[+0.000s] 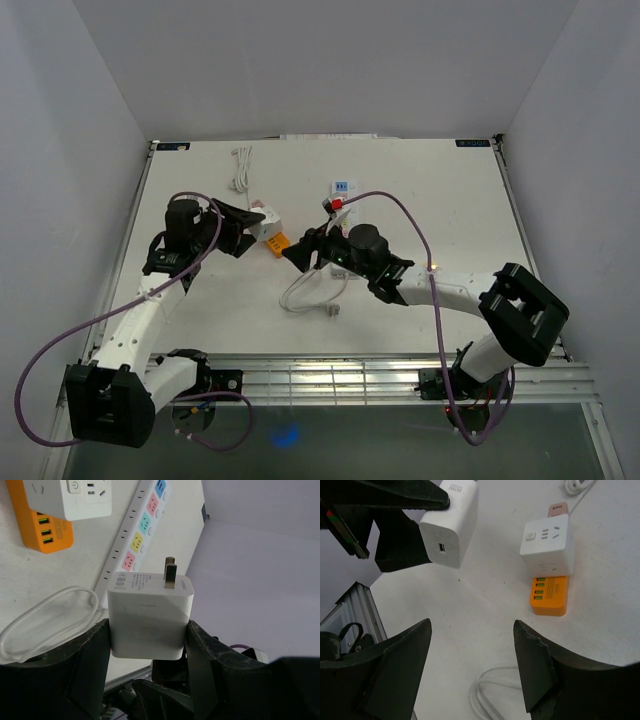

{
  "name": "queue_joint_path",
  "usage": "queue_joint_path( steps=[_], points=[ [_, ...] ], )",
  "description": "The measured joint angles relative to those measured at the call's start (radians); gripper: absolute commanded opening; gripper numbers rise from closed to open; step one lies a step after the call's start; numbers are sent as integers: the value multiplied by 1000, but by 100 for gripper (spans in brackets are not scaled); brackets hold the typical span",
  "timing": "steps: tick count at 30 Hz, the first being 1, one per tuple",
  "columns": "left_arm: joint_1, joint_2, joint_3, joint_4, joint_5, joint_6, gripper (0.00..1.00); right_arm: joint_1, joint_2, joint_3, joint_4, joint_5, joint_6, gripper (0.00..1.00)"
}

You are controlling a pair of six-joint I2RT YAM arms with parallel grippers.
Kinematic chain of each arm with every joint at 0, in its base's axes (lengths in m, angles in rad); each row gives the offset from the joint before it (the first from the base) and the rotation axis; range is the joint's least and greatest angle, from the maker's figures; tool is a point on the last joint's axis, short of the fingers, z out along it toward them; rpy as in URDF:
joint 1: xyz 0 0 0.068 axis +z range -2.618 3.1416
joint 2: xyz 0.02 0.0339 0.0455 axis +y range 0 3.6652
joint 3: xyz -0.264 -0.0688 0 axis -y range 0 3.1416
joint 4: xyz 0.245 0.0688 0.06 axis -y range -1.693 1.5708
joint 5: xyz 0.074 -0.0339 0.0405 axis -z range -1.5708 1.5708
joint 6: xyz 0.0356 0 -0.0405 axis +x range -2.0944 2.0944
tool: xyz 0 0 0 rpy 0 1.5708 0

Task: Insert the plug

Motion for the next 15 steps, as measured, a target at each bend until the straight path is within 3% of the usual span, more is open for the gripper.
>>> queue_joint_path(
  steps=[7,15],
  points=[
    [-19,-21,-2,-3,-16,-151,17,21,82,97,68,95,-2,75],
    [-34,-37,-14,5,-46,-214,17,45,149,176,90,138,-17,83]
  ],
)
